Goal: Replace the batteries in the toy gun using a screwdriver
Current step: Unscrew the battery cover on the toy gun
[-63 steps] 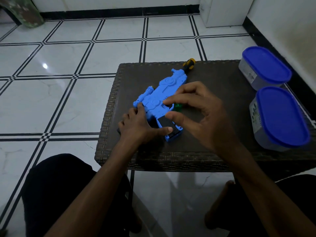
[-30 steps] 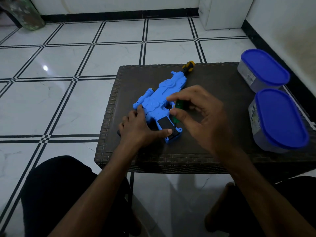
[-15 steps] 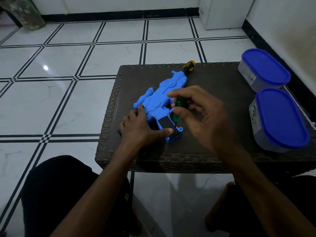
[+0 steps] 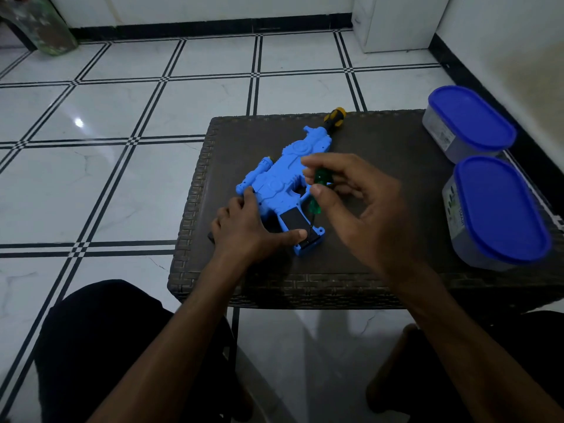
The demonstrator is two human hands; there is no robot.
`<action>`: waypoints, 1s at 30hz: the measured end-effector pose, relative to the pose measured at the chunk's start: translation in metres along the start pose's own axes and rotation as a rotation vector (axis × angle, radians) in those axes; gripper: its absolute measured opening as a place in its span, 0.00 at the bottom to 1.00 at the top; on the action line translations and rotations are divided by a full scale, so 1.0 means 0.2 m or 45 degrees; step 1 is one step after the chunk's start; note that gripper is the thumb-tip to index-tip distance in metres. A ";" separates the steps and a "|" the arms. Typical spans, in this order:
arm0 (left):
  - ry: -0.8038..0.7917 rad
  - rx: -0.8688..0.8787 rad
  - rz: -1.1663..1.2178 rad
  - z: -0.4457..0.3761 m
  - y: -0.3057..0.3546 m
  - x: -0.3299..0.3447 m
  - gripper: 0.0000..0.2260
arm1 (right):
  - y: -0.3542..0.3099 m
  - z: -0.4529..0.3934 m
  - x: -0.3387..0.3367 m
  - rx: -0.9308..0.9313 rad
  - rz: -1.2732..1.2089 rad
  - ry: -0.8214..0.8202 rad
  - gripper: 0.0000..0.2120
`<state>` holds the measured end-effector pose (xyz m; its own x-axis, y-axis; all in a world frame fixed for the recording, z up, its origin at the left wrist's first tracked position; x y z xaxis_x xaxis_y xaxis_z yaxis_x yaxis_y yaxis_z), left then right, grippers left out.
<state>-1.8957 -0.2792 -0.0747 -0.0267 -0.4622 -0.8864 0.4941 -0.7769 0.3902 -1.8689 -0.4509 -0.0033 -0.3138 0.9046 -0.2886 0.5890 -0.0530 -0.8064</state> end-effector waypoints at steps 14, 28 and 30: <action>-0.001 0.012 -0.010 0.01 0.00 -0.01 0.56 | 0.01 0.00 -0.03 -0.004 0.061 -0.031 0.12; 0.000 0.016 -0.015 0.01 0.00 -0.01 0.56 | 0.02 0.00 -0.02 -0.003 0.082 -0.064 0.13; 0.001 0.014 -0.013 0.00 0.00 -0.01 0.57 | 0.02 0.00 -0.02 0.040 0.020 -0.064 0.15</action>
<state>-1.8964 -0.2793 -0.0733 -0.0307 -0.4538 -0.8906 0.4842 -0.7862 0.3839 -1.8658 -0.4541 -0.0054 -0.3422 0.8811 -0.3266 0.5707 -0.0812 -0.8171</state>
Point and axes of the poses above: each hand's wrist, its own z-axis away from the middle knuckle, its own x-axis out of the palm, y = z × x, the point moved 2 cm from there along -z, towards the middle knuckle, and after that the axes turned 2 degrees about -z, right-handed, at the moved point
